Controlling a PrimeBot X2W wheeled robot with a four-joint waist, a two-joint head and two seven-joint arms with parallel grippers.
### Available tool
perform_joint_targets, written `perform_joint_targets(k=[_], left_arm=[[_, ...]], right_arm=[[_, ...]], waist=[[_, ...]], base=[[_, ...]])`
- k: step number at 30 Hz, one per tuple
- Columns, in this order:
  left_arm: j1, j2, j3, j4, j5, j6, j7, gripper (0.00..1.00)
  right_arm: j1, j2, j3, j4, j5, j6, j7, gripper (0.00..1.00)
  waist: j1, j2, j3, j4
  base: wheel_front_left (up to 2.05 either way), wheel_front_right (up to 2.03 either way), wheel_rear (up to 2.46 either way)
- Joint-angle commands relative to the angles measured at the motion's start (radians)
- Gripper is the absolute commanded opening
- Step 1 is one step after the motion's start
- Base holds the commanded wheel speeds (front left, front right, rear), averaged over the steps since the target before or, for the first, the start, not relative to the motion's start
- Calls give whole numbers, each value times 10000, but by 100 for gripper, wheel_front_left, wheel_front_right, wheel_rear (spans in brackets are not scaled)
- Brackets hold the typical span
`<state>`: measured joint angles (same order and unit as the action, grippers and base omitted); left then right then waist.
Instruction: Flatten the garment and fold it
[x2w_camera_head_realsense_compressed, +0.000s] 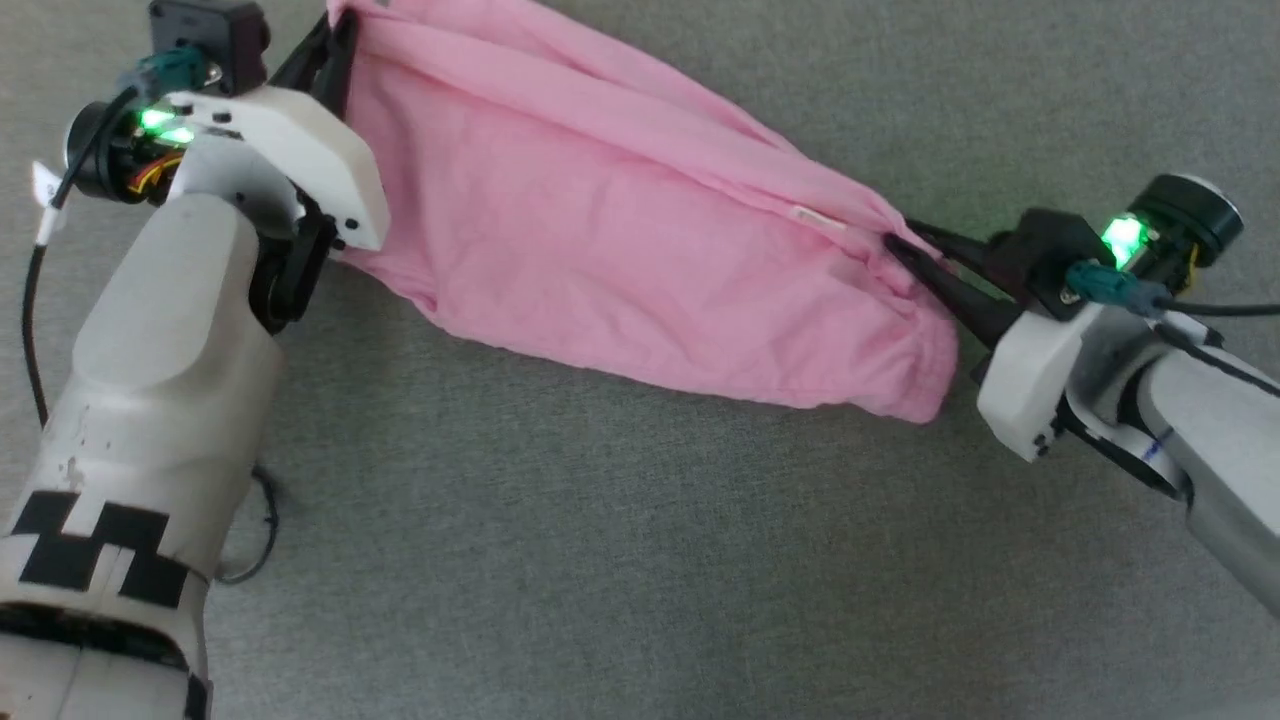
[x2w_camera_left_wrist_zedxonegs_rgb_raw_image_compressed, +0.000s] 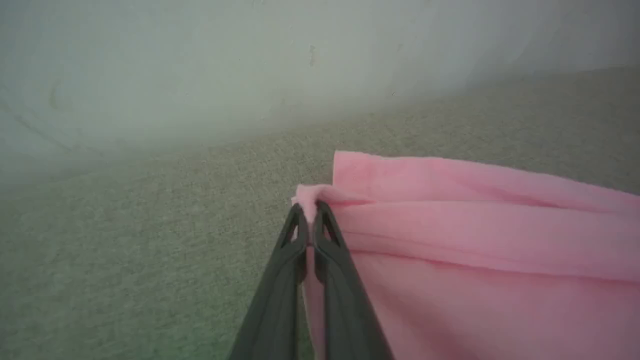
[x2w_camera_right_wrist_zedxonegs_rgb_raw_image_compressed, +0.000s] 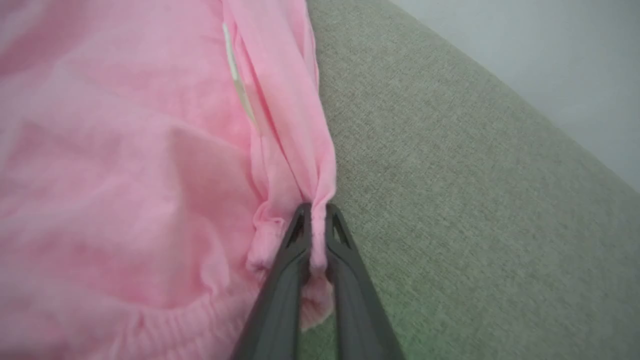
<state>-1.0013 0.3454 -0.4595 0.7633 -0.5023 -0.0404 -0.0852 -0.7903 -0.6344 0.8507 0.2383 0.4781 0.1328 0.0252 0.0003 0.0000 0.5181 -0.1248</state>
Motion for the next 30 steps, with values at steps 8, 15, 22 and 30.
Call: perform_joint_targets(k=[8,15,22,30], left_arm=[[-663,-223,-703,2474,211,-648,371,0],[-920,-306,-1111,2999,194,-854,-202,100],[-1343,-187,-2143,2561,6,-898,322,100],[-1765,727,-4008,1171,-1493,-901,3278,100]], right_arm=[[-718,159,942,600,505,-21,-168,0],[-375,-228,406,-61,642,-21,-405,100],[622,-723,-834,-1228,347,-21,-216,100],[1853,-744,-1827,-2337,-63,-21,401,100]], waist=[[-3,0,345,-438],[-3,0,-714,-82],[-3,0,-1699,301],[-3,0,-2208,281]], base=[[0,0,0],[0,0,0],[0,0,0],[0,0,0]])
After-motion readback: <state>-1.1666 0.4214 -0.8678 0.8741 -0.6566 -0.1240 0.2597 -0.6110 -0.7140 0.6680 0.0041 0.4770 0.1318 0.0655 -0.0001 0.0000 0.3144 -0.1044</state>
